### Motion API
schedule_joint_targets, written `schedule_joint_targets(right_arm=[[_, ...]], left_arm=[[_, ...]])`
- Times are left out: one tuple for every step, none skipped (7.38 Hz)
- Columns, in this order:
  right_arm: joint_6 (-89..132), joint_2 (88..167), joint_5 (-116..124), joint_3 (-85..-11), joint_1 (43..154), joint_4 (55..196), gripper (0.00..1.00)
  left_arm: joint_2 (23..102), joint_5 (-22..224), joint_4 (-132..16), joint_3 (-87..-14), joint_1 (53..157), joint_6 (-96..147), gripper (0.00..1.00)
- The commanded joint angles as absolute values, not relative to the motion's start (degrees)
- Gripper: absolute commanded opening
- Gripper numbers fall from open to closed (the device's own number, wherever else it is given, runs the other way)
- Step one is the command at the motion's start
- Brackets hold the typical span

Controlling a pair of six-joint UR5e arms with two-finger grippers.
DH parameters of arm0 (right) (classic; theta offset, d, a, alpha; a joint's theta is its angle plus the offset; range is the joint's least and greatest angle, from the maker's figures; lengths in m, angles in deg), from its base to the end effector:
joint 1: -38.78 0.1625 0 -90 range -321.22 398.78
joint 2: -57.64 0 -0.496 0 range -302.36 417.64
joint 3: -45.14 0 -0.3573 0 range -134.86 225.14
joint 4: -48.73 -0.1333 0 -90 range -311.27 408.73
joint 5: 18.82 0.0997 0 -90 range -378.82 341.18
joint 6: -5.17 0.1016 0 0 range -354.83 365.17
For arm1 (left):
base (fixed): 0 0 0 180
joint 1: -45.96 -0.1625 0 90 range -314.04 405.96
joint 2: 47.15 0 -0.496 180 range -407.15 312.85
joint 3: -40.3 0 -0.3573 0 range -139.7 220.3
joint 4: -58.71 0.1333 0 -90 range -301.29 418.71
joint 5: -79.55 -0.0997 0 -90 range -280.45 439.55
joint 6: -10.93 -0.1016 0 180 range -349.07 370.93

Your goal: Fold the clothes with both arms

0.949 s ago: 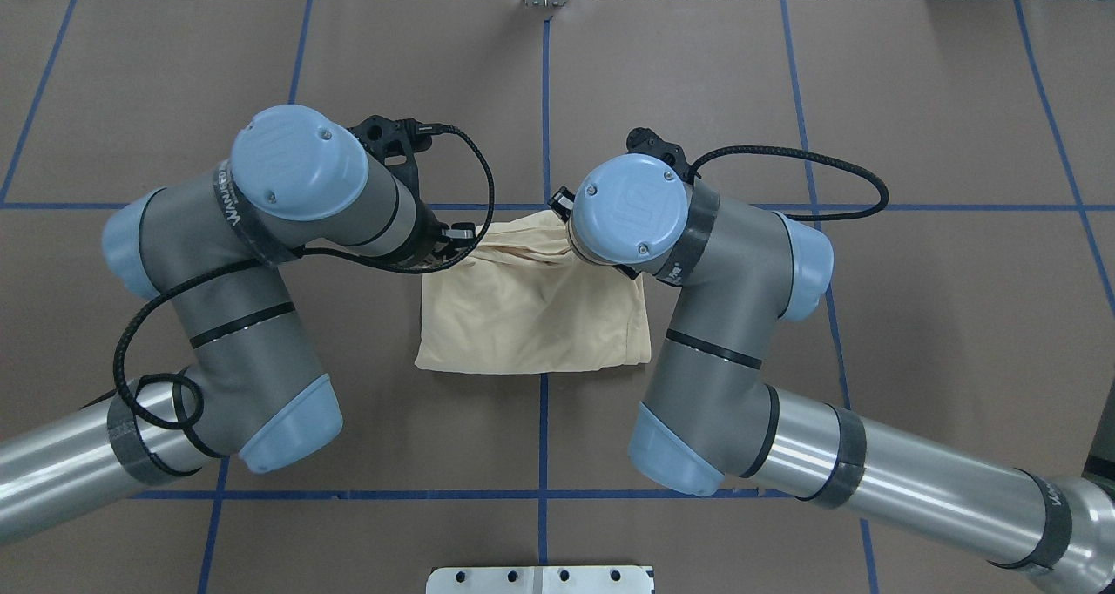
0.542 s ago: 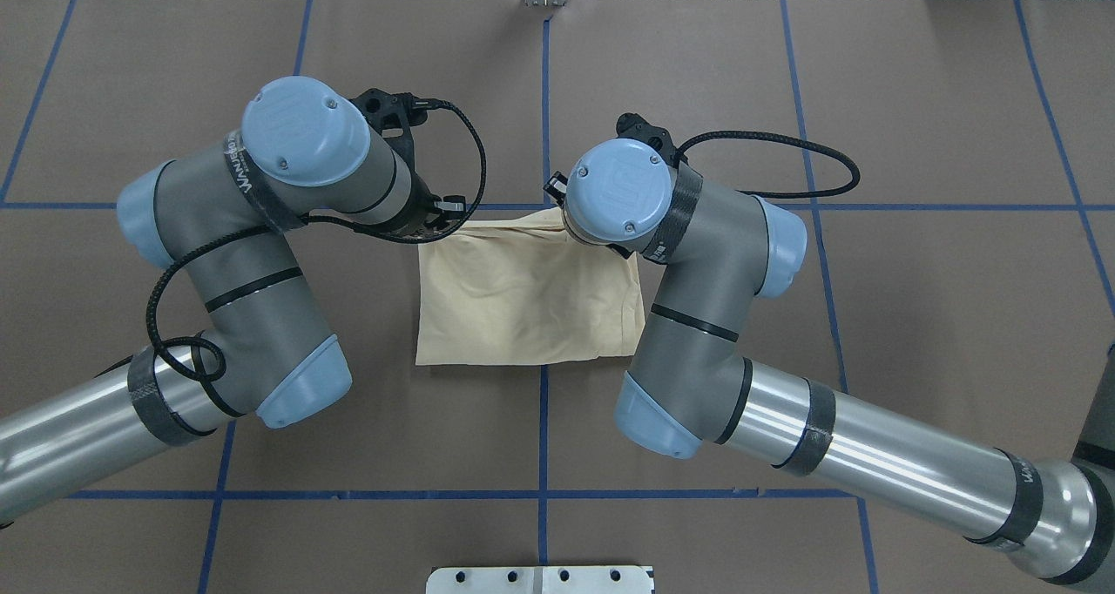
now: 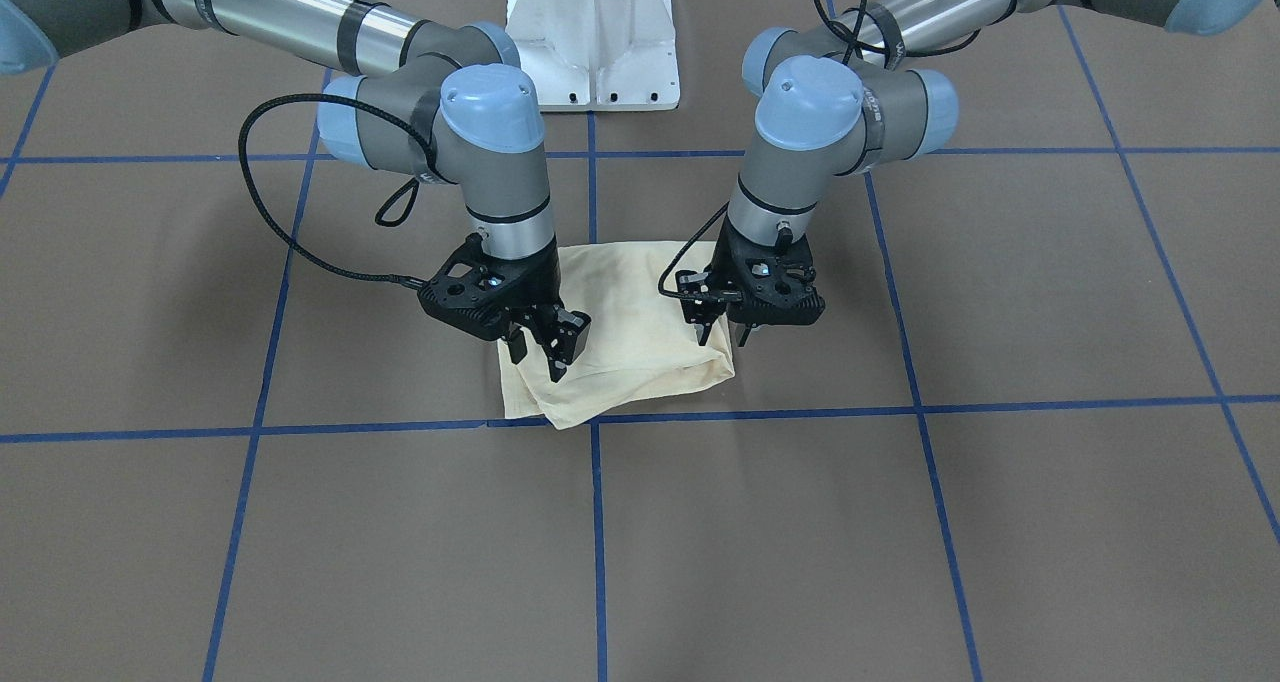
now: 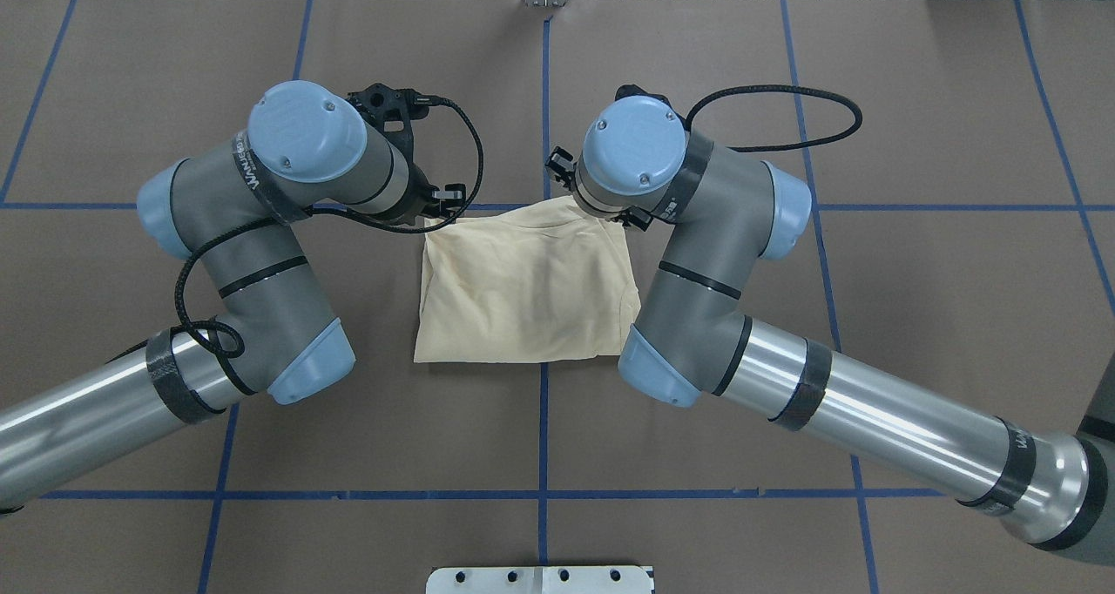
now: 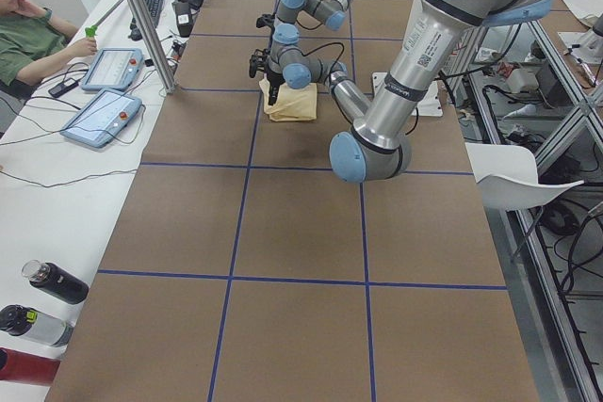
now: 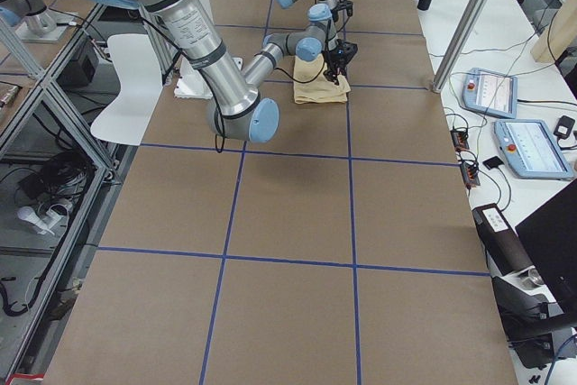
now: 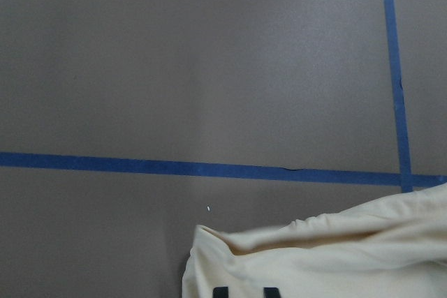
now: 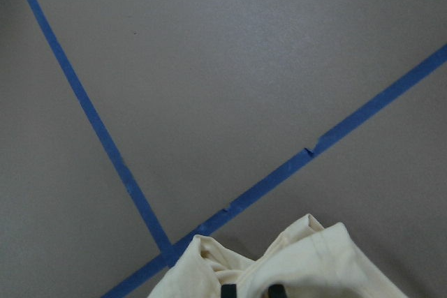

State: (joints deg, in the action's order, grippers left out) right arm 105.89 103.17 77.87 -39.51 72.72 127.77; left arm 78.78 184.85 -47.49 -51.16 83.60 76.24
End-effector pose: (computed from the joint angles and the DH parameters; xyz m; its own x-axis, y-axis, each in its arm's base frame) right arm -0.5677 -0.5285 0.2793 0.4337 0.5146 0.7397 -0.5710 0.7920 -0.2161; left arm 0.4995 -0.5197 0.3251 0.6029 0.0439 -0.7966 0.1861 0.9632 0.1939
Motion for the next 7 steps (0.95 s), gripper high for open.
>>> schedule_joint_targets(right_arm=[[105.11, 102.64, 81.02, -39.50, 73.58, 128.01, 1.00], [105.02, 102.82, 81.28, -39.41, 73.49, 128.01, 1.00], [102.41, 103.43, 81.55, -39.41, 73.84, 128.53, 1.00], [96.20, 103.87, 84.07, -40.20, 75.58, 133.84, 1.00], [88.49, 106.22, 88.28, -43.16, 79.26, 137.90, 1.00], [78.84, 114.08, 92.67, -49.89, 84.51, 138.11, 1.00], [66.56, 121.64, 99.15, -54.05, 91.53, 138.12, 1.00]], left_arm=[[78.27, 185.02, -48.08, -51.45, 84.19, 71.67, 1.00], [78.18, 185.02, -47.99, -51.72, 84.28, 71.67, 1.00], [78.01, 185.19, -47.38, -52.85, 85.15, 70.19, 1.00], [74.87, 187.11, -47.20, -55.73, 87.07, 63.39, 1.00], [70.93, 191.30, -47.11, -58.37, 91.53, 55.92, 1.00], [67.15, 193.26, -46.94, -60.40, 95.58, 47.32, 1.00], [64.50, 194.32, -45.63, -60.94, 99.97, 38.10, 1.00]])
